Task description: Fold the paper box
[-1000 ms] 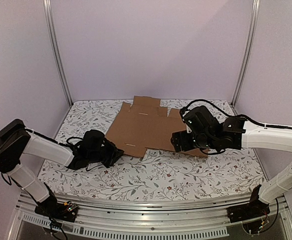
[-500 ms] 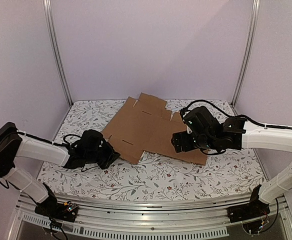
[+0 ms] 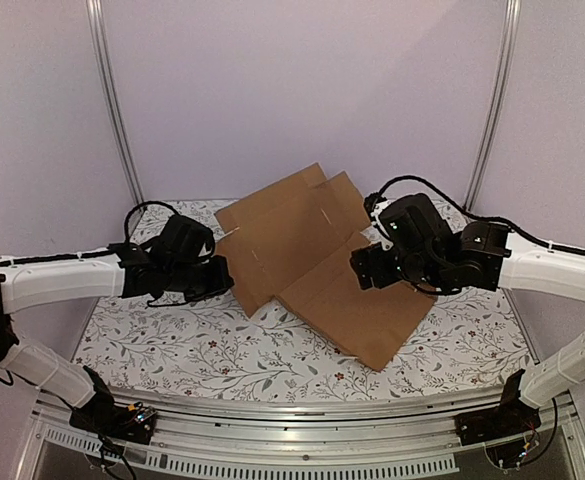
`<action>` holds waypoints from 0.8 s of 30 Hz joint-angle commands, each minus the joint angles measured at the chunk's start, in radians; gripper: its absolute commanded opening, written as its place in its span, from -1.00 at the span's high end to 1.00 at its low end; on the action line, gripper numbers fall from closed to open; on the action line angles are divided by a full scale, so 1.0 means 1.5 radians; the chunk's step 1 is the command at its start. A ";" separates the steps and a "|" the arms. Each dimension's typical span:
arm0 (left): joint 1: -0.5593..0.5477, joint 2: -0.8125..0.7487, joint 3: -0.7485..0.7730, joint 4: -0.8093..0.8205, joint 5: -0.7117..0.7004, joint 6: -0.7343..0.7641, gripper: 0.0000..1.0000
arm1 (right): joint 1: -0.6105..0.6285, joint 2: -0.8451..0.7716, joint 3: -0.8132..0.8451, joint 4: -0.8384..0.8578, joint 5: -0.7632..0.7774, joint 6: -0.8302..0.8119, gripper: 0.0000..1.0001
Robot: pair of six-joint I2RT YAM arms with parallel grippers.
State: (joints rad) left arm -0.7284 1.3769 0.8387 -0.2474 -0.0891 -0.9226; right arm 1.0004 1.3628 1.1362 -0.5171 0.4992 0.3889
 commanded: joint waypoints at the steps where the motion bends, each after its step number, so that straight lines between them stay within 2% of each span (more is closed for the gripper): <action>1: -0.012 -0.003 0.060 -0.129 -0.038 0.185 1.00 | -0.002 -0.012 0.043 0.002 0.043 -0.128 -0.80; 4: -0.020 0.008 0.100 -0.169 -0.066 0.246 1.00 | -0.016 -0.004 0.074 0.003 0.019 -0.223 -0.82; 8: -0.036 0.008 0.138 -0.203 -0.125 0.311 1.00 | -0.064 0.006 0.118 -0.013 -0.107 -0.311 -0.84; 17: -0.080 0.000 0.168 -0.200 -0.209 0.458 1.00 | -0.082 0.055 0.215 -0.045 -0.256 -0.521 -0.94; 24: -0.132 -0.005 0.169 -0.171 -0.285 0.564 1.00 | -0.130 0.130 0.354 -0.183 -0.394 -0.618 -0.92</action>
State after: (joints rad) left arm -0.8734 1.3838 1.0782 -0.5087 -0.4232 -0.2222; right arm 0.8478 1.4998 1.5642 -0.6502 0.0540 -0.4118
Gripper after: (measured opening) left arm 0.006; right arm 0.962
